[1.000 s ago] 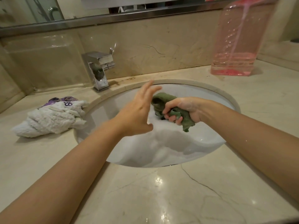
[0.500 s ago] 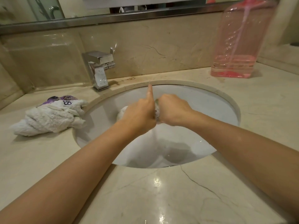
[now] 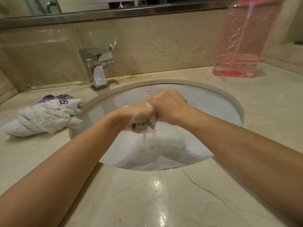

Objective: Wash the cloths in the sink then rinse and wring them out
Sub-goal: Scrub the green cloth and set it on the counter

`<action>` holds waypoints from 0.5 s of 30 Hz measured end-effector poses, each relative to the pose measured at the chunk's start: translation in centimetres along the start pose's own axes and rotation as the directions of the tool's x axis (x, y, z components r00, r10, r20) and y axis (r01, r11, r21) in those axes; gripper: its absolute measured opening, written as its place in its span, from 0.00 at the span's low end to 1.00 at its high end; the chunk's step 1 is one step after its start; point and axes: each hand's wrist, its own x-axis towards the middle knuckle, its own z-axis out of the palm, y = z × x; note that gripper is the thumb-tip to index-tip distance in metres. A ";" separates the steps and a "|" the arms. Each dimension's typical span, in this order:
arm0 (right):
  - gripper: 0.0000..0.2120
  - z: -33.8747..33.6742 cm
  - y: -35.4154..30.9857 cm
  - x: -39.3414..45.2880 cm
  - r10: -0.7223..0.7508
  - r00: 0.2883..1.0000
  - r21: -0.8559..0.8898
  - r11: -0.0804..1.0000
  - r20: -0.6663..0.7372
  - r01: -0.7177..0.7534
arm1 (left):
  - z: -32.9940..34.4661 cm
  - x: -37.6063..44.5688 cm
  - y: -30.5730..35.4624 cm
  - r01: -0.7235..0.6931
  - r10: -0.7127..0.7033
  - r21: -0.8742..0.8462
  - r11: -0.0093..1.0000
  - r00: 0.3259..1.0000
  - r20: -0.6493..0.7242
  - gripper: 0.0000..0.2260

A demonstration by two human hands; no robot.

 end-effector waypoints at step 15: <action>0.07 1.1 1.0 0.4 -0.118 0.978 0.044 0.991 -0.171 0.127 | -0.8 -1.0 -0.4 0.081 0.006 -0.302 0.950 0.961 0.278 0.10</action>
